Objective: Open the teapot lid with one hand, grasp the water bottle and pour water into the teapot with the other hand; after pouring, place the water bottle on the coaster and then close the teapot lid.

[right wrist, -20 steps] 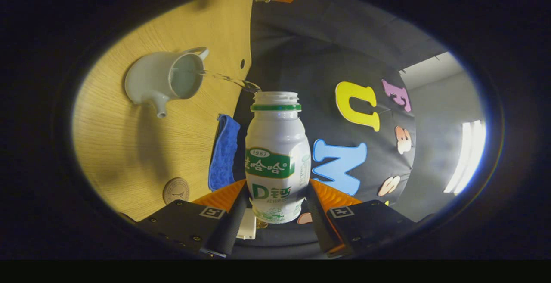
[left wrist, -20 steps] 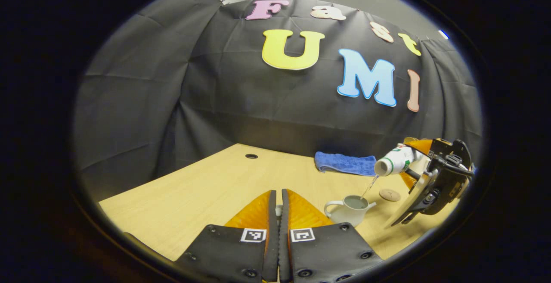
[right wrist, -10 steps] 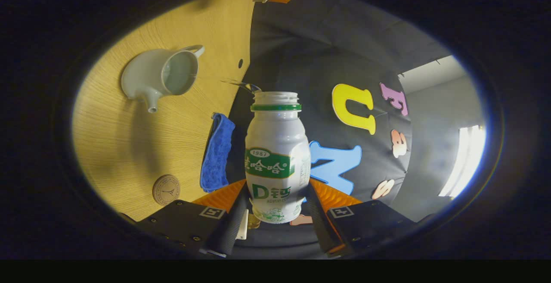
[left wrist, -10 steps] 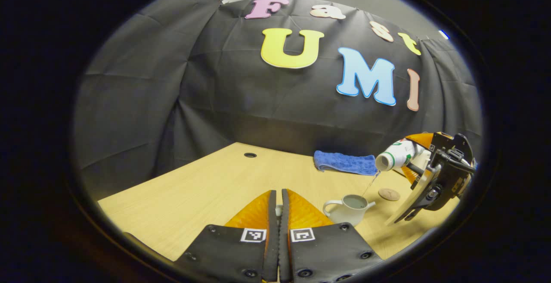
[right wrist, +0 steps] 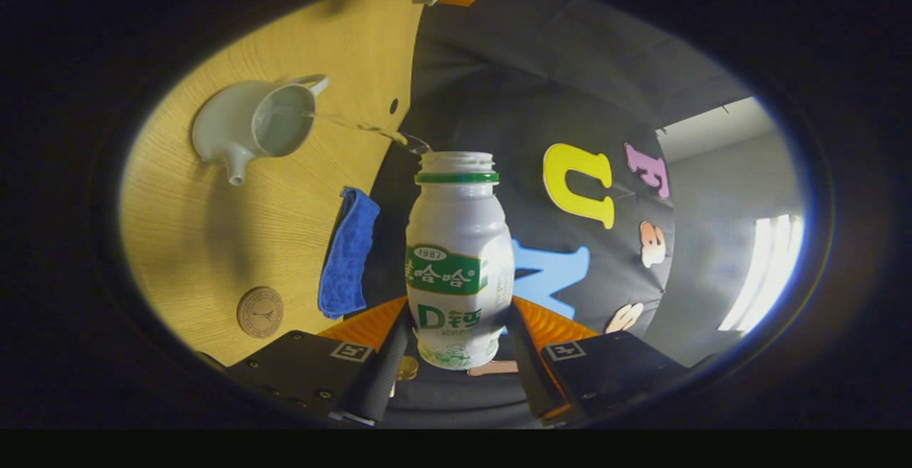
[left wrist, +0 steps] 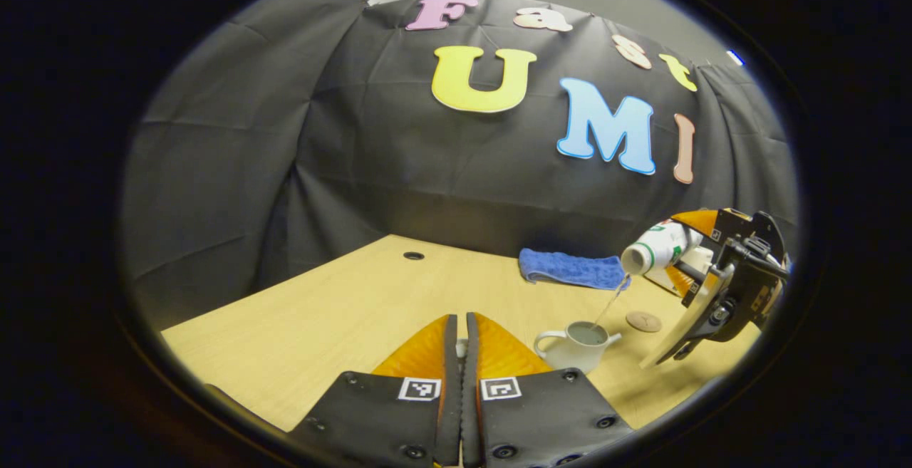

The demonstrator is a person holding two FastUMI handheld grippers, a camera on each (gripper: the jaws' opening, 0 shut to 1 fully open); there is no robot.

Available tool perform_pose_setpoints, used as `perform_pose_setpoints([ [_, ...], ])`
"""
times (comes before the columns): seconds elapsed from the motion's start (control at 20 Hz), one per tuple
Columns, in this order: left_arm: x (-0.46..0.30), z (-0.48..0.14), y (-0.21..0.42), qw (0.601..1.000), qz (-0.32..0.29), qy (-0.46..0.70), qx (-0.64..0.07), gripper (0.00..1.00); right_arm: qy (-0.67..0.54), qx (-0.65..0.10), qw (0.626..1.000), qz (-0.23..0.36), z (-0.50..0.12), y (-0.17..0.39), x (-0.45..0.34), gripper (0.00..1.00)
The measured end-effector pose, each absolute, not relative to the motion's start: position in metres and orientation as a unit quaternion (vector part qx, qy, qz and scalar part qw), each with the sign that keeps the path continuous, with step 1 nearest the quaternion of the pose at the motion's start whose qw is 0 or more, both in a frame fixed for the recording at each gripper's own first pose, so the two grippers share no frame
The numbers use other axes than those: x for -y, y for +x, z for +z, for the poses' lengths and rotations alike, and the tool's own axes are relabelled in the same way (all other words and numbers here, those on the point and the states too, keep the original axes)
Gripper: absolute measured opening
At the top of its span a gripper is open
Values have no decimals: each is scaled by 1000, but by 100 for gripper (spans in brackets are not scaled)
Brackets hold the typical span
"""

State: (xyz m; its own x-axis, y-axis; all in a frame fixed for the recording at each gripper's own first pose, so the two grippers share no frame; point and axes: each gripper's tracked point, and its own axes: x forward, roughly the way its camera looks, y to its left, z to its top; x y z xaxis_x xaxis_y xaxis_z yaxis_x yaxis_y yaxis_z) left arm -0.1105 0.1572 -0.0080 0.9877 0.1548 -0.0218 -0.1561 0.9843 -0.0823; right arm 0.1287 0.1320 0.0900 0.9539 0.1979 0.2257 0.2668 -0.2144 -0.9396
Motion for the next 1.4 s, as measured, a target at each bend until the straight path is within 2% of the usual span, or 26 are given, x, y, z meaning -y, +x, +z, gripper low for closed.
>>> perform_pose_setpoints([
  [0.3,-157,-9,-110,996,77,-43,-8,7,-783,159,600,-32,99,129,-135,72],
  [0.4,-157,-9,-110,996,77,-43,-8,7,-784,161,599,-34,101,131,-135,72],
  [0.45,-157,-8,-110,996,77,-43,-8,11,-784,161,599,-34,102,132,-135,75],
  [0.5,-157,-9,-110,996,77,-44,-8,11,-785,163,597,-34,103,131,-137,72],
  [0.7,-157,-9,-110,996,77,-45,-9,11,-790,168,588,-36,107,131,-139,72],
  [0.85,-157,-9,-110,996,77,-45,-9,2,-793,170,584,-36,109,131,-139,72],
  [0.9,-157,-10,-110,996,77,-45,-10,7,-794,170,583,-36,110,131,-140,72],
  [1.2,-157,-9,-111,996,81,-47,-10,7,-805,174,566,-33,109,132,-143,72],
  [1.25,-157,-8,-111,995,82,-47,-11,11,-807,173,564,-31,108,132,-143,72],
  [1.35,-157,-8,-111,995,82,-48,-11,7,-810,172,561,-29,107,133,-143,72],
  [1.4,-157,-9,-111,995,83,-48,-12,11,-811,171,558,-28,107,134,-144,72],
])
